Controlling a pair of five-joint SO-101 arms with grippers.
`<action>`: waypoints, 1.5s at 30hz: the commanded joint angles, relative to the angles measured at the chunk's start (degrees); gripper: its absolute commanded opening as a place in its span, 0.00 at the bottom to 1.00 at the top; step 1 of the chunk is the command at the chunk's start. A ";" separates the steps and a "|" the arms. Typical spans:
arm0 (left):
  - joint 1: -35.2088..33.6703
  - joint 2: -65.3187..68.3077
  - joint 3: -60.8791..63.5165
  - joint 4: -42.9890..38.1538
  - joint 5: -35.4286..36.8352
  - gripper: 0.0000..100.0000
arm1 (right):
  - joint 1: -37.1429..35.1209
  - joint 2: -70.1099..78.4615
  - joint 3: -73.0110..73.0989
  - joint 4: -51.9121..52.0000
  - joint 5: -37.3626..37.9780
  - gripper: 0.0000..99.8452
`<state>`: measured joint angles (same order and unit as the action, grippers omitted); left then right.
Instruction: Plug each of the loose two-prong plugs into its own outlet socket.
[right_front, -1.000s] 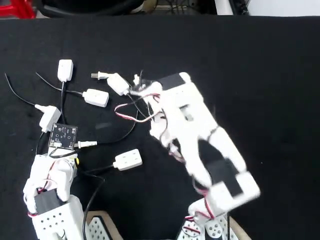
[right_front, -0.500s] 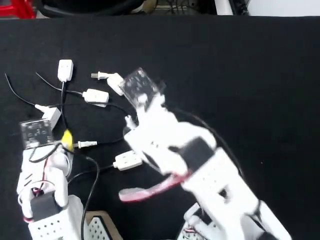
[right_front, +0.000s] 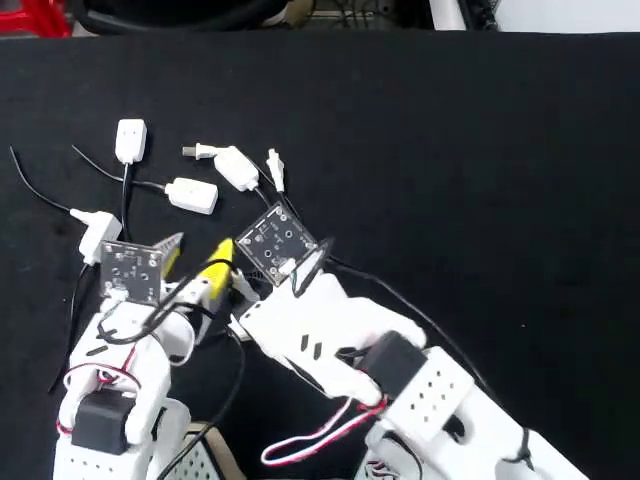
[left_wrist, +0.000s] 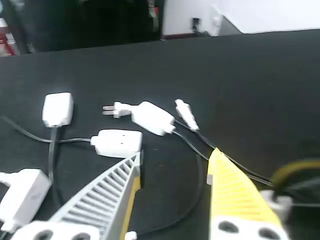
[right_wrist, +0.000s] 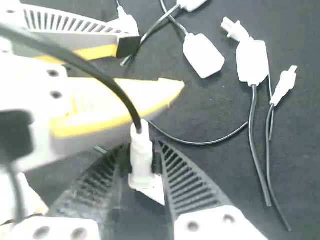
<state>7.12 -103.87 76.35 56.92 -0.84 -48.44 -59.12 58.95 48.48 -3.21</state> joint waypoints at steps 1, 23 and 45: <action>7.08 -0.70 -4.70 2.11 -1.76 0.22 | -0.09 2.68 0.40 -3.08 2.11 0.01; -28.00 -0.62 4.70 16.53 -21.98 0.22 | 7.38 20.35 -7.60 6.86 -5.63 0.01; -33.63 -0.62 19.12 8.26 -25.49 0.22 | 7.74 41.36 -12.62 1.76 -13.01 0.01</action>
<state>-26.02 -103.87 95.78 66.24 -25.80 -41.67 -17.89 46.02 50.33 -15.34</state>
